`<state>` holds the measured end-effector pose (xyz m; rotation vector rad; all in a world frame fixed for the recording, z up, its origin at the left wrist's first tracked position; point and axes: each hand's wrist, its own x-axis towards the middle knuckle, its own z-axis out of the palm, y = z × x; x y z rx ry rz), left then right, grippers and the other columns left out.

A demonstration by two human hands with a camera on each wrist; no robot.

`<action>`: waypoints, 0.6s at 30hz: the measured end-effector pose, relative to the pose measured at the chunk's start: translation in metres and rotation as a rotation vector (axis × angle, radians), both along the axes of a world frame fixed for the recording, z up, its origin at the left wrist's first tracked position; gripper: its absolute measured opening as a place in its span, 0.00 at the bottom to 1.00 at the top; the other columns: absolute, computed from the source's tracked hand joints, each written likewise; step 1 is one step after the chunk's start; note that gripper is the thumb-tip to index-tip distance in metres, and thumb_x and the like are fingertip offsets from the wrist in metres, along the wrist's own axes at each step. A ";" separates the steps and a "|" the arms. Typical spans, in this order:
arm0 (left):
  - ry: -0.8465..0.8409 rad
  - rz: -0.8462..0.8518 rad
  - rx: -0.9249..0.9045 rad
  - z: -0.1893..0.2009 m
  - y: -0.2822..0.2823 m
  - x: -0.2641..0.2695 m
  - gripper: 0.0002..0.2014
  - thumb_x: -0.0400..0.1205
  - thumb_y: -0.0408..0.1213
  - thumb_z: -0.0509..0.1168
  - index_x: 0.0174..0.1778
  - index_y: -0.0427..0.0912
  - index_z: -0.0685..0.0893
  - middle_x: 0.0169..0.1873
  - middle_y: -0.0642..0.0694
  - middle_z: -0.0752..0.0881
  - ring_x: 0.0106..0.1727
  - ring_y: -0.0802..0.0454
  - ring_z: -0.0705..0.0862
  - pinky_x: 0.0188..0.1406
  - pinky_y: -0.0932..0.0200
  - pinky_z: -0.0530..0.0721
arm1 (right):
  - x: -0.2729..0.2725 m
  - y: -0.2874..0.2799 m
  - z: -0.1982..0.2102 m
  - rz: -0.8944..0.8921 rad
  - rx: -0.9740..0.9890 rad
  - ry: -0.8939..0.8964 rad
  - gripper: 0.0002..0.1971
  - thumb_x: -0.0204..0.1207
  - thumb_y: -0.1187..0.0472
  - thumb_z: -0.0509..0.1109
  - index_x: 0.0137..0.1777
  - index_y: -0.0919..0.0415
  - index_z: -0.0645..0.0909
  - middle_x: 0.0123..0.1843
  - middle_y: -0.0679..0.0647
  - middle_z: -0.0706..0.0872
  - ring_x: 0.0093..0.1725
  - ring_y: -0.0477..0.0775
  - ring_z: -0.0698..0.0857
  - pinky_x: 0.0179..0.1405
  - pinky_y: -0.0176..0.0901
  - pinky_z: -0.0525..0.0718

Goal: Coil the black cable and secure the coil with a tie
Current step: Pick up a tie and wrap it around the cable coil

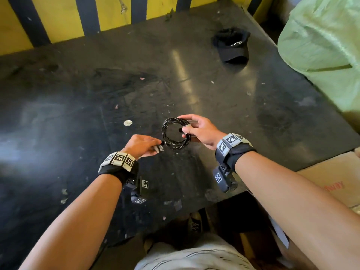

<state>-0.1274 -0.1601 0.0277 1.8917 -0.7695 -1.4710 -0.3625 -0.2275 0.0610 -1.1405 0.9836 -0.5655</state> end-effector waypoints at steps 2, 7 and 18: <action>0.074 0.034 0.019 0.006 0.008 0.006 0.06 0.84 0.31 0.71 0.44 0.34 0.91 0.34 0.41 0.93 0.30 0.56 0.91 0.30 0.66 0.89 | 0.013 0.008 0.003 0.023 0.020 -0.036 0.20 0.82 0.76 0.68 0.72 0.63 0.81 0.45 0.57 0.87 0.39 0.53 0.87 0.44 0.43 0.92; 0.249 0.091 0.030 0.014 0.029 0.020 0.08 0.86 0.30 0.67 0.47 0.30 0.90 0.37 0.37 0.92 0.32 0.53 0.92 0.33 0.64 0.91 | 0.034 0.027 0.004 0.045 0.024 -0.050 0.20 0.82 0.76 0.68 0.71 0.63 0.81 0.41 0.58 0.86 0.37 0.51 0.87 0.40 0.40 0.91; 0.414 0.058 0.030 0.022 0.057 0.034 0.11 0.89 0.30 0.62 0.54 0.30 0.89 0.42 0.37 0.93 0.39 0.52 0.94 0.38 0.63 0.92 | 0.042 0.047 0.010 0.102 0.122 -0.116 0.19 0.83 0.75 0.68 0.71 0.59 0.81 0.43 0.57 0.85 0.35 0.46 0.89 0.30 0.39 0.88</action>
